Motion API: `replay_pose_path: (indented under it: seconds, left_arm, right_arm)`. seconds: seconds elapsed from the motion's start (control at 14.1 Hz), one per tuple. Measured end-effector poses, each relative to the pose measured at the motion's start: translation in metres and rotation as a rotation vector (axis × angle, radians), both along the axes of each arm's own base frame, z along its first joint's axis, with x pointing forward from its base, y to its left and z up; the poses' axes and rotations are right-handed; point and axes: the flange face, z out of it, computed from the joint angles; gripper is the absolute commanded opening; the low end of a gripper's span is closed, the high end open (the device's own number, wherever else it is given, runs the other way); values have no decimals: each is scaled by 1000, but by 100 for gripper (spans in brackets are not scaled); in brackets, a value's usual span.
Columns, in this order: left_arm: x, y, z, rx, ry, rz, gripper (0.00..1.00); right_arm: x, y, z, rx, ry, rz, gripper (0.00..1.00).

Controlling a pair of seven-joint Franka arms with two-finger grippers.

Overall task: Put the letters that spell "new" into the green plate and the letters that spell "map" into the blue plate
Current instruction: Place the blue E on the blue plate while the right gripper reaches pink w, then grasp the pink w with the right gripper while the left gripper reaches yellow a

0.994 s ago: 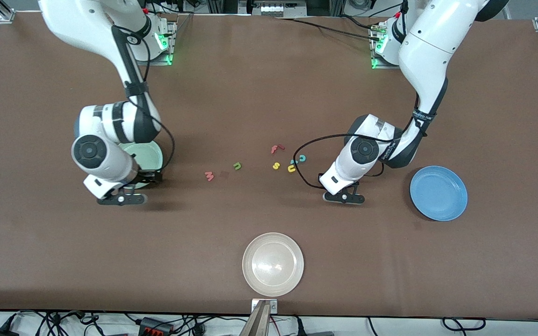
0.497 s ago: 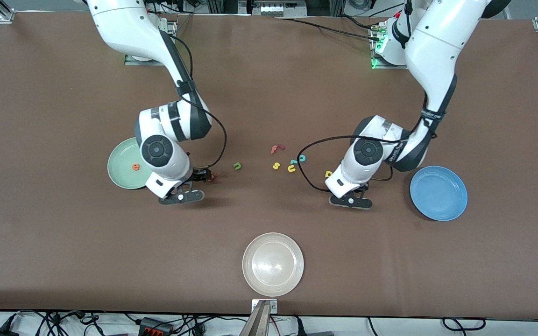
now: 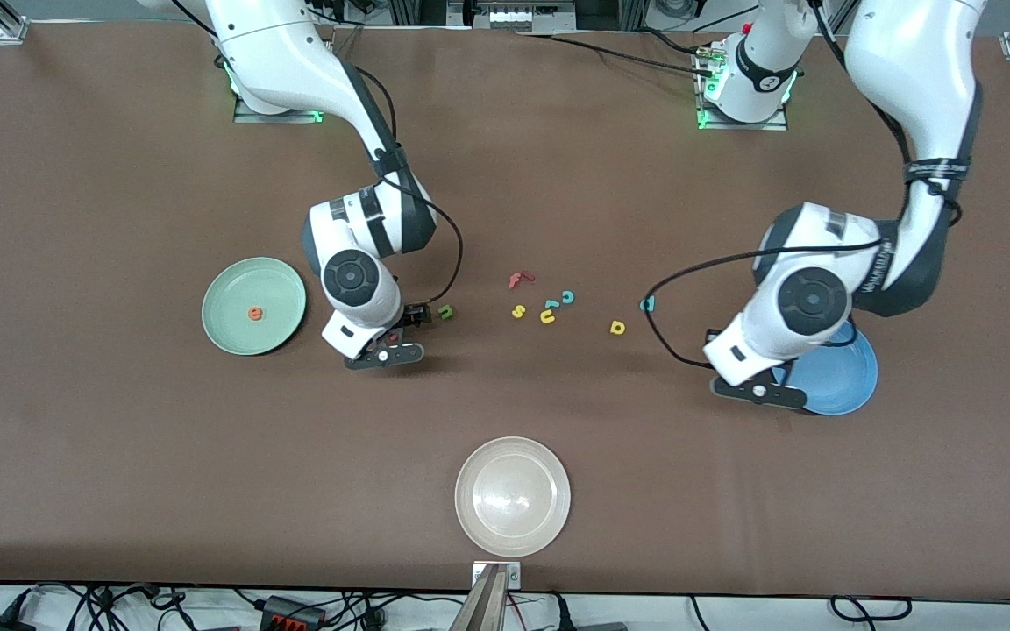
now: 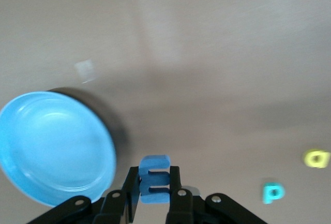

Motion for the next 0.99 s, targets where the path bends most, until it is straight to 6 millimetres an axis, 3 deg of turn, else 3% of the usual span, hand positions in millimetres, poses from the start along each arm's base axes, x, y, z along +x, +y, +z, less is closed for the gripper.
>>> replay_pose_path:
  seconds: [0.21, 0.43, 0.5, 0.64, 0.85, 0.99]
  left_arm:
    - [6, 71, -26, -20, 48, -27, 9]
    - [-1, 118, -75, -61, 23, -38, 12]
    - [-7, 125, -92, -73, 18, -43, 24]
    - [-16, 127, -110, -84, 21, -45, 100]
    - [-15, 124, -106, -87, 12, -51, 100]
    - [-14, 107, -91, -96, 4, -68, 100]
  right_arm:
    - [-1, 1, -12, -5, -3, 40, 90]
    - [-1, 0, -20, -8, -1, 73, 82]
    - [0, -1, -21, -8, -3, 80, 80]
    - [0, -2, -23, -10, -3, 84, 69]
    - [0, -2, -23, -9, -6, 85, 48]
    - [1, -2, -23, -8, -10, 86, 30]
